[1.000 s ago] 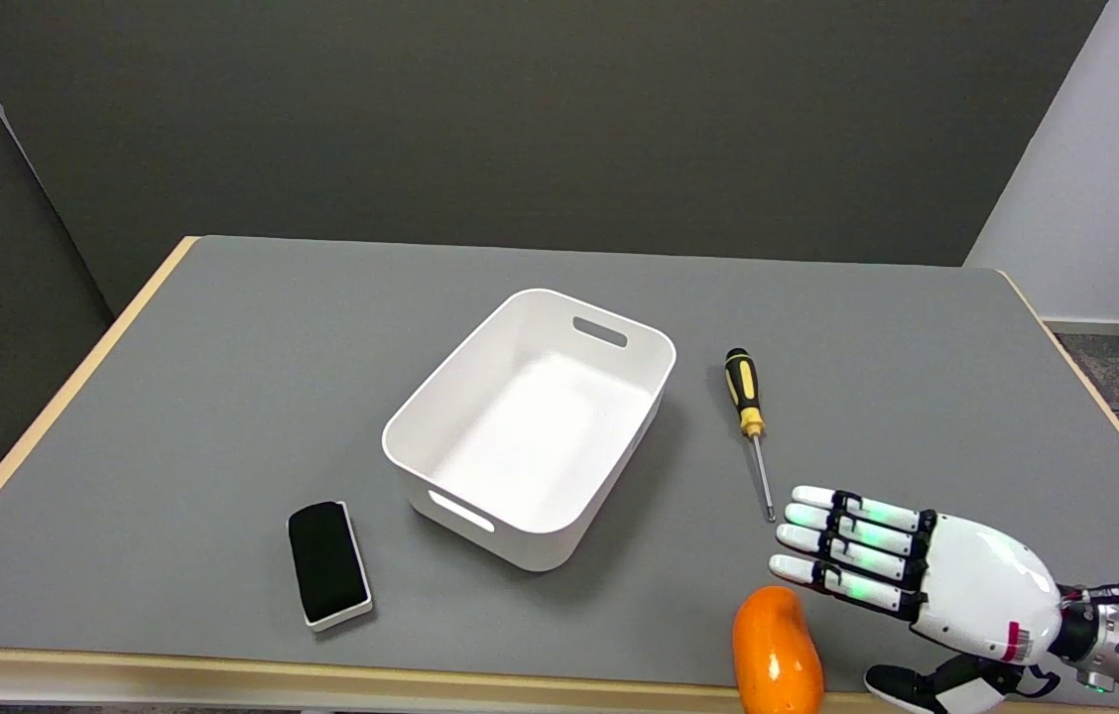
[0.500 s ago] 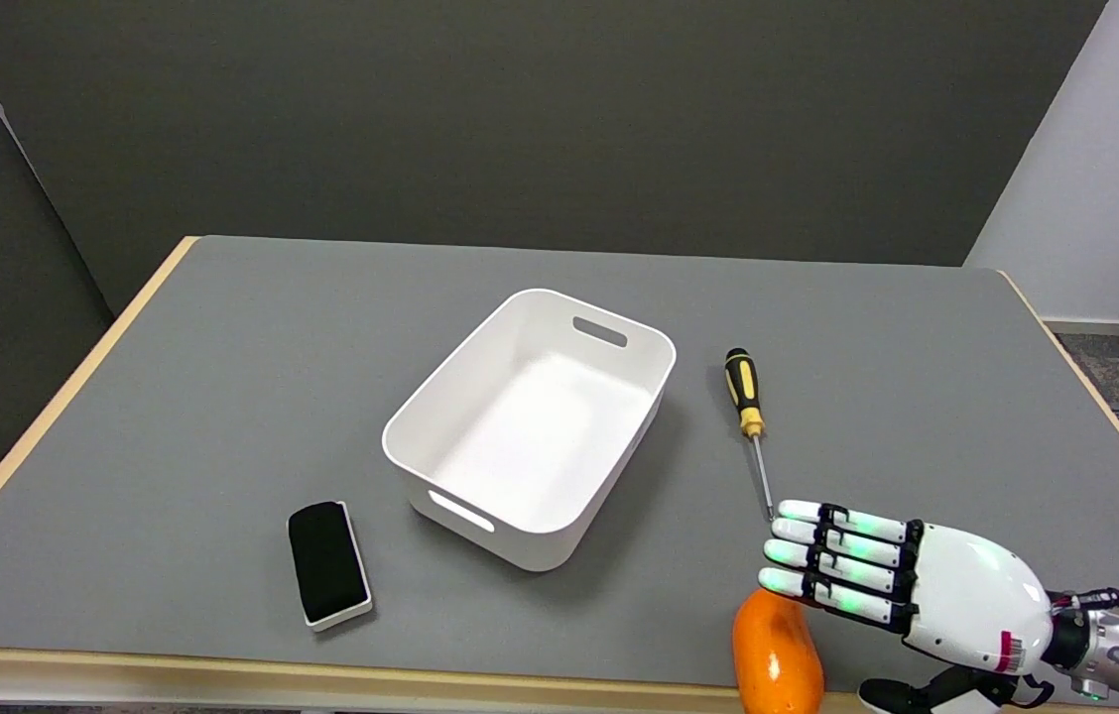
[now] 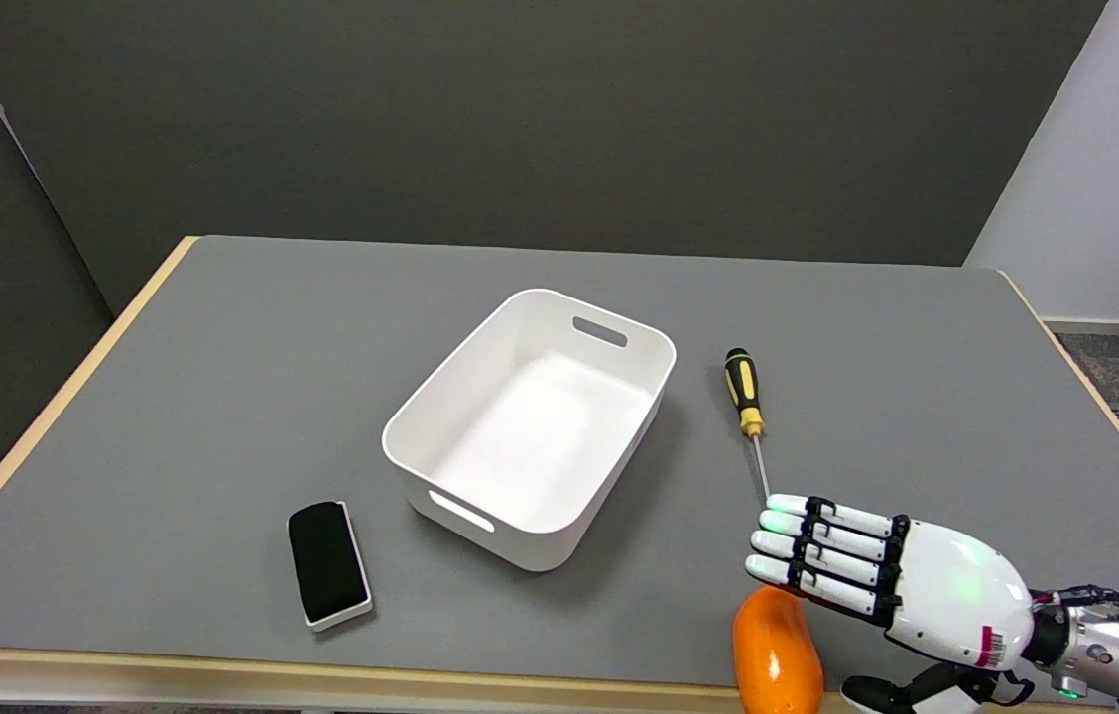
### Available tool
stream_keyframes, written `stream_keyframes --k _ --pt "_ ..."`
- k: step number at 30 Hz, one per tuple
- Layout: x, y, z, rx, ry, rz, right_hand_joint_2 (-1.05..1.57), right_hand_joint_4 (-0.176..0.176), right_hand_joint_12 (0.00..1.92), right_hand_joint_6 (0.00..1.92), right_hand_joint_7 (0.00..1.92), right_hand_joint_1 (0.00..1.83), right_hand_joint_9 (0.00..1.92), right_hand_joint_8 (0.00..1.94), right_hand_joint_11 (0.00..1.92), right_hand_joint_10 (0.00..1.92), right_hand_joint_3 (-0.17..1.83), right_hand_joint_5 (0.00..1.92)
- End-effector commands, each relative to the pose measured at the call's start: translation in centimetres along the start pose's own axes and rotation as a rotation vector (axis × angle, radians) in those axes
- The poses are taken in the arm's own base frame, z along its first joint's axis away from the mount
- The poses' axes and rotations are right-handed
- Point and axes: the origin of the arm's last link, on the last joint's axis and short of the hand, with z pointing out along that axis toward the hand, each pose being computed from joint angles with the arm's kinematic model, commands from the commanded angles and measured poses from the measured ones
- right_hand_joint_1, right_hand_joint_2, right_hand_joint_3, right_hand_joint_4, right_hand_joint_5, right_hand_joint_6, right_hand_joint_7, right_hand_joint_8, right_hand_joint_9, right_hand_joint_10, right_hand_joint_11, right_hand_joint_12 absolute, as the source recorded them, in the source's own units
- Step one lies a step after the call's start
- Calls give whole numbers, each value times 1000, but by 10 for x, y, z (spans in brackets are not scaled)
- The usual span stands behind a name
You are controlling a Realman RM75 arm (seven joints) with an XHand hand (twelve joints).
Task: Pick up mango.
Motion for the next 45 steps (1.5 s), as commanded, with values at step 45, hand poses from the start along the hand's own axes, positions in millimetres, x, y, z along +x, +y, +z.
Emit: stream_keyframes --k 45 --pt "-16 -7 15 -48 -98 126 543 -38 265 -1 -1 833 -1 -1 -1 17 906 -1"
